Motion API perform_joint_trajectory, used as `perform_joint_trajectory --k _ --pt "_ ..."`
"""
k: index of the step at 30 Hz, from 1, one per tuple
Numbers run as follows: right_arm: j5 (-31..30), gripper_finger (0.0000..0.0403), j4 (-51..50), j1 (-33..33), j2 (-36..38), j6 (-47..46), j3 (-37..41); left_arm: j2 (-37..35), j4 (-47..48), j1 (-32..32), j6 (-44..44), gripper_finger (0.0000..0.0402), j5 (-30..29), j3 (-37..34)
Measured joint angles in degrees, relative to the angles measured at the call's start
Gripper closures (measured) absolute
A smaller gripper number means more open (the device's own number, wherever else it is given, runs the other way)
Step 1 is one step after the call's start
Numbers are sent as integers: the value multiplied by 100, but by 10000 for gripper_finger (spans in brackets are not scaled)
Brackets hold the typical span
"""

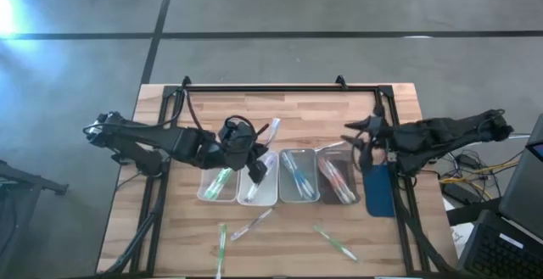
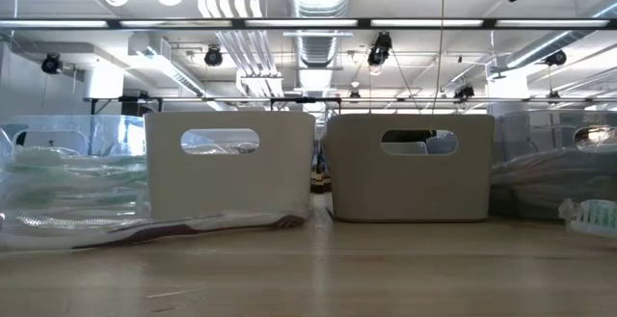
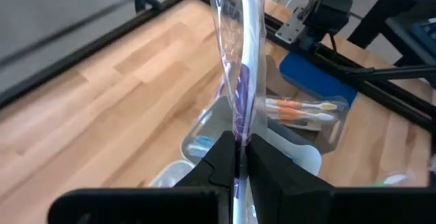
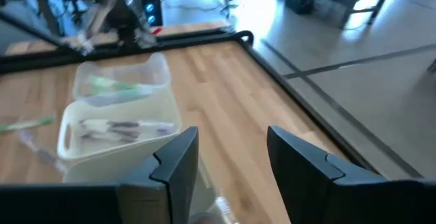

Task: Pick & Place Toothbrushes
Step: Put the purple toothbrush into the white bin

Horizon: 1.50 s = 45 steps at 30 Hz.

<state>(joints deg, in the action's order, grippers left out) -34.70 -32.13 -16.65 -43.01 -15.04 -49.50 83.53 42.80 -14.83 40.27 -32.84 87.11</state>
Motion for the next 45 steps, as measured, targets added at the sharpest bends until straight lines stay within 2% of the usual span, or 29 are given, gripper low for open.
perform_joint_trajectory --k 10,15,21,32,40,45 --pt "35 255 -230 486 633 363 0 369 285 298 838 377 537 -2" --pt "39 266 -644 509 628 260 0 744 565 359 1006 378 1055 -9" --pt "42 280 -1046 507 571 -91 0 1050 819 345 1271 378 1174 -11" --pt "83 305 -1107 507 540 -254 0 1556 850 289 1535 376 1726 -53" --pt "85 328 -1258 507 541 -257 0 1555 862 230 1838 375 1816 -452" --pt "85 339 -1284 507 540 -259 0 1552 555 225 2047 375 2197 -803"
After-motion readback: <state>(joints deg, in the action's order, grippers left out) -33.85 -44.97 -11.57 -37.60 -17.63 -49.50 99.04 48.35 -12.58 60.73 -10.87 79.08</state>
